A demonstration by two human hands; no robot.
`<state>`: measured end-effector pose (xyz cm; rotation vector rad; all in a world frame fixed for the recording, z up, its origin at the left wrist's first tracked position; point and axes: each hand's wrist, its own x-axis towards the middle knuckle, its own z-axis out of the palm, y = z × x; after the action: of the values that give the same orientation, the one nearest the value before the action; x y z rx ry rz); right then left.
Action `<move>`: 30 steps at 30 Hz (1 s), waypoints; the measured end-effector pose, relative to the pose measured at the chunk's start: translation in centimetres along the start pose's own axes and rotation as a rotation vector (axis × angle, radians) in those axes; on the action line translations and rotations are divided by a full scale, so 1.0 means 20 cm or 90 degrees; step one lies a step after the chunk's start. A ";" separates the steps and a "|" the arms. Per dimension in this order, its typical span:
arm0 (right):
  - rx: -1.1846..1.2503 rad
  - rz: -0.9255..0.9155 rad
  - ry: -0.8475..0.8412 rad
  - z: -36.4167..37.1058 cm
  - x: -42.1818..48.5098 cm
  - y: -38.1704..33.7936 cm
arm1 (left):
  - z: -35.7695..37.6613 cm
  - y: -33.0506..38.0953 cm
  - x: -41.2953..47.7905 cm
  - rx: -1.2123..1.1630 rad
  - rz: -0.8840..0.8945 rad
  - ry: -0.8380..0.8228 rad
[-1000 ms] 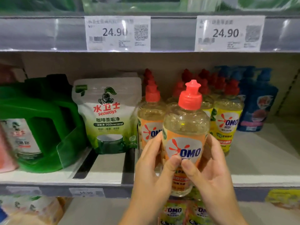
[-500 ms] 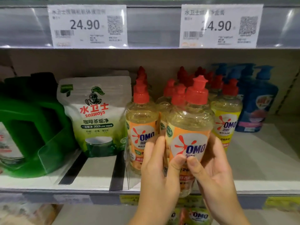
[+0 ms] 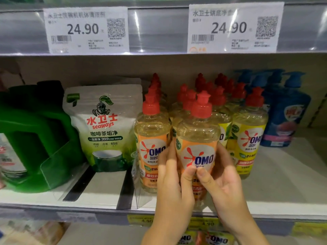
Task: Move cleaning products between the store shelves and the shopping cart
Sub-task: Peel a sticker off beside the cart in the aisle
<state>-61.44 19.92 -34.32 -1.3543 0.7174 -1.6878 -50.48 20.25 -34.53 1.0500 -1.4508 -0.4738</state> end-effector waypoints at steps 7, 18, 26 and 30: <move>-0.054 0.043 -0.045 -0.03 -0.01 -0.01 | -0.01 -0.02 0.00 0.045 0.060 0.050; -0.459 0.120 -0.049 -0.08 -0.06 -0.03 | -0.07 -0.06 -0.06 0.114 0.112 0.057; -0.451 0.078 -0.067 -0.08 -0.01 0.00 | -0.04 -0.08 -0.05 0.188 0.118 0.091; -0.470 0.071 -0.071 -0.07 -0.01 0.00 | -0.04 -0.07 -0.06 0.218 0.119 0.094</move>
<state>-62.80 20.06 -34.85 -1.8384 1.4047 -1.2826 -49.41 20.69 -36.13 1.1760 -1.5119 -0.0102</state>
